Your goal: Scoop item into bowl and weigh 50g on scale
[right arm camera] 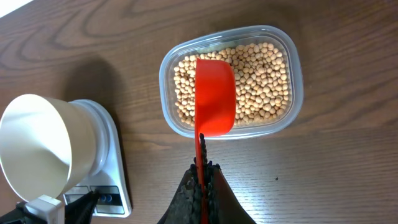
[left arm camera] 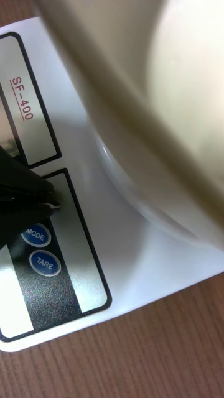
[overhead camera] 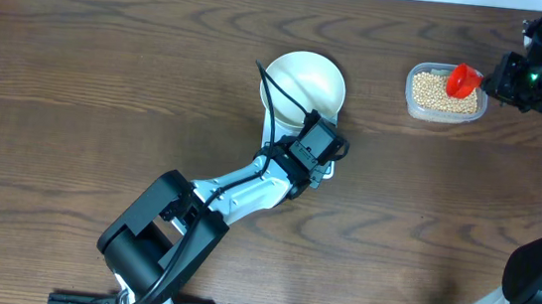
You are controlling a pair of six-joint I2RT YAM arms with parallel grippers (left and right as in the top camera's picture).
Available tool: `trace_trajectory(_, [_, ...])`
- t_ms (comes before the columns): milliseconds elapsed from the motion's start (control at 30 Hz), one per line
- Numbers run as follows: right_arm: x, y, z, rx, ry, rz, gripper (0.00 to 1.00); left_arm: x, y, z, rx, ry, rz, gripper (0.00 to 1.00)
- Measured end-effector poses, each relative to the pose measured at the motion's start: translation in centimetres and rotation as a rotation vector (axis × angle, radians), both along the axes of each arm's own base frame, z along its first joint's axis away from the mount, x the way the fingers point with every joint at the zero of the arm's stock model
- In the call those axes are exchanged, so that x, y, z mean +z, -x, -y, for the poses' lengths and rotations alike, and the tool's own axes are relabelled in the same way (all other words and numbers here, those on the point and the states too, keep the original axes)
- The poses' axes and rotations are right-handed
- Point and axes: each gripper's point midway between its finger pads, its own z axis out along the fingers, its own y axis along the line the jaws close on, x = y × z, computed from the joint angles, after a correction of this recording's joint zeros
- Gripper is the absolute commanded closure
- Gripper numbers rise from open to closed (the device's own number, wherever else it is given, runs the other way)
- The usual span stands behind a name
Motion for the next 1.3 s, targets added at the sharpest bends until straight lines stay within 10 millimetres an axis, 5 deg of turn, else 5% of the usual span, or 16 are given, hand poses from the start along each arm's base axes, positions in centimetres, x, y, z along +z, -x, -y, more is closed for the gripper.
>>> trace_trajectory(433, [0.0,0.0,0.0,0.0,0.0,0.0,0.99,1.3,3.2,-3.2,0.005,-0.061,-0.073,0.93])
trace_trajectory(833, [0.0,-0.1,0.0,0.001,0.001,0.004,0.99,13.7,3.9,-4.5,0.016,0.126,0.134,0.93])
trace_trajectory(967, [0.4,-0.8,0.2,0.004,0.011,0.041,0.99,18.0,3.3,-7.9,0.112,0.186,0.234,0.93])
trace_trajectory(1100, [1.1,-1.9,0.4,0.008,0.026,0.095,0.99,21.7,1.4,-14.3,0.319,0.205,0.362,0.93])
trace_trajectory(1300, [1.5,-2.7,0.6,0.036,0.053,0.141,0.99,22.9,0.0,-24.8,0.679,0.179,0.442,0.93])
